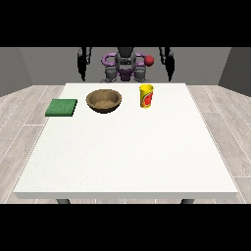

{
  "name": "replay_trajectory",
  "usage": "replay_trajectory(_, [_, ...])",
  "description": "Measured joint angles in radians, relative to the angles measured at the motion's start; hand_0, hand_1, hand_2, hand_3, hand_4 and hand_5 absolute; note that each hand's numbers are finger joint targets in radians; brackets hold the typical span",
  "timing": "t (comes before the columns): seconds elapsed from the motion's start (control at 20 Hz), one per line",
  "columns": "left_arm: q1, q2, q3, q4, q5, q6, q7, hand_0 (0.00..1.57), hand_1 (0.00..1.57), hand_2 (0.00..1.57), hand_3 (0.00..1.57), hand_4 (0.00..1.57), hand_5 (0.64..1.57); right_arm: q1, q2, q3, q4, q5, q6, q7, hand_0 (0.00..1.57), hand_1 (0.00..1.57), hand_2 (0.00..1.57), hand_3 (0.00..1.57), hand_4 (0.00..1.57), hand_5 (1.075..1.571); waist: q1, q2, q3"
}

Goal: Pick the cup and pour the ball into the bowl, then pick the bowl and place it on the pad

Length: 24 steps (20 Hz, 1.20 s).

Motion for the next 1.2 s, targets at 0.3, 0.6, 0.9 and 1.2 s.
replay_trajectory(0.3, [-0.010,0.024,0.005,-0.073,0.008,-0.008,0.055,0.00,0.00,0.00,0.00,0.00,1.570,-0.008,-0.030,-0.011,-0.069,-0.004,0.001,0.060,0.00,0.00,0.33,0.49,0.85,1.565,-0.004,-0.190,-0.0011])
replay_trajectory(0.6, [-0.141,-0.061,0.011,-0.105,0.182,0.039,0.089,0.00,0.00,0.00,0.00,0.00,1.570,-0.122,0.069,0.146,-0.143,-0.047,-0.209,0.121,0.00,0.00,0.26,0.42,0.84,1.567,-0.010,-0.196,-0.0009])
replay_trajectory(0.9, [-0.269,-0.053,0.073,-0.092,0.224,0.057,0.097,0.00,0.00,0.00,0.00,0.00,1.565,-0.192,0.093,0.261,-0.214,-0.020,-0.363,0.152,0.00,0.00,0.38,0.52,0.81,1.564,-0.031,-0.125,-0.0002])
replay_trajectory(1.2, [-0.311,-0.057,0.072,-0.050,0.205,0.054,0.019,0.00,0.00,0.00,0.00,0.00,1.555,-0.269,0.086,0.213,-0.206,0.000,-0.343,0.155,0.00,0.00,0.42,0.77,0.77,1.569,-0.039,-0.025,0.0001])
